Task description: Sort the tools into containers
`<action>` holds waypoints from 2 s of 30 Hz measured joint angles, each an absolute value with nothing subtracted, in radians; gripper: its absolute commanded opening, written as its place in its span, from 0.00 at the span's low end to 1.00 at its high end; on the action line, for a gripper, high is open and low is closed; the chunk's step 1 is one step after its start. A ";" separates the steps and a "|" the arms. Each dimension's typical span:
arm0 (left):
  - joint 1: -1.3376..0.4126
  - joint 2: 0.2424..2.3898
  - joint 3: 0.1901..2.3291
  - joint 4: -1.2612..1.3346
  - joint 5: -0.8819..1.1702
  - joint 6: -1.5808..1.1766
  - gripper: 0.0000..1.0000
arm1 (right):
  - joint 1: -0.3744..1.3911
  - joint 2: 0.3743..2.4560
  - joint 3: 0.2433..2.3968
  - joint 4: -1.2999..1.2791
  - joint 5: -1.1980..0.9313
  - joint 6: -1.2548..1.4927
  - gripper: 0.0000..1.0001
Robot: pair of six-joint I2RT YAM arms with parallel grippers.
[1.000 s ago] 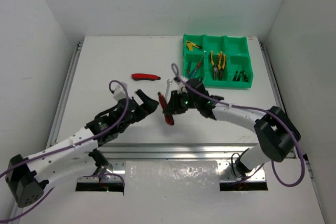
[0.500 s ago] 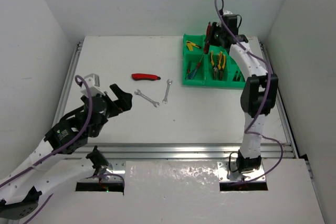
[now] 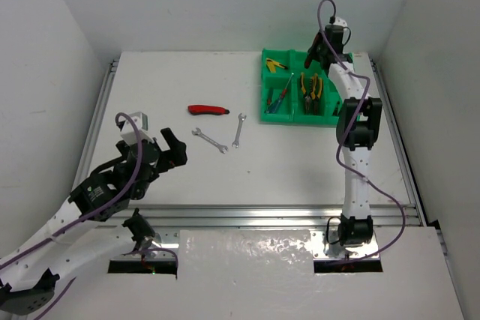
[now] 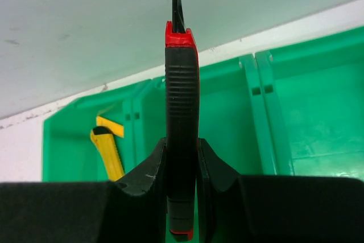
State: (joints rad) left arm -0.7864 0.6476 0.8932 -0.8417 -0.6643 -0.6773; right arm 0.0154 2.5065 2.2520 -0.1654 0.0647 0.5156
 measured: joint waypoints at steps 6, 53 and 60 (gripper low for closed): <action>-0.786 0.626 0.893 -0.842 -0.669 -0.677 0.97 | 0.019 2.560 2.254 -0.123 0.071 0.553 0.37; -0.303 2.329 1.932 -0.916 -0.530 -1.212 0.69 | 0.337 0.900 0.725 -0.495 -0.129 0.414 0.99; -0.266 2.350 1.932 -0.846 -0.490 -1.153 0.46 | 0.337 0.896 0.675 -0.442 -0.189 0.411 0.99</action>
State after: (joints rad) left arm -0.2665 2.3505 1.9320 -0.8455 -0.4896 -1.1526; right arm 0.3367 0.8963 0.6750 -0.4416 -0.1886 0.4107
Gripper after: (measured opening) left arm 0.493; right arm 0.992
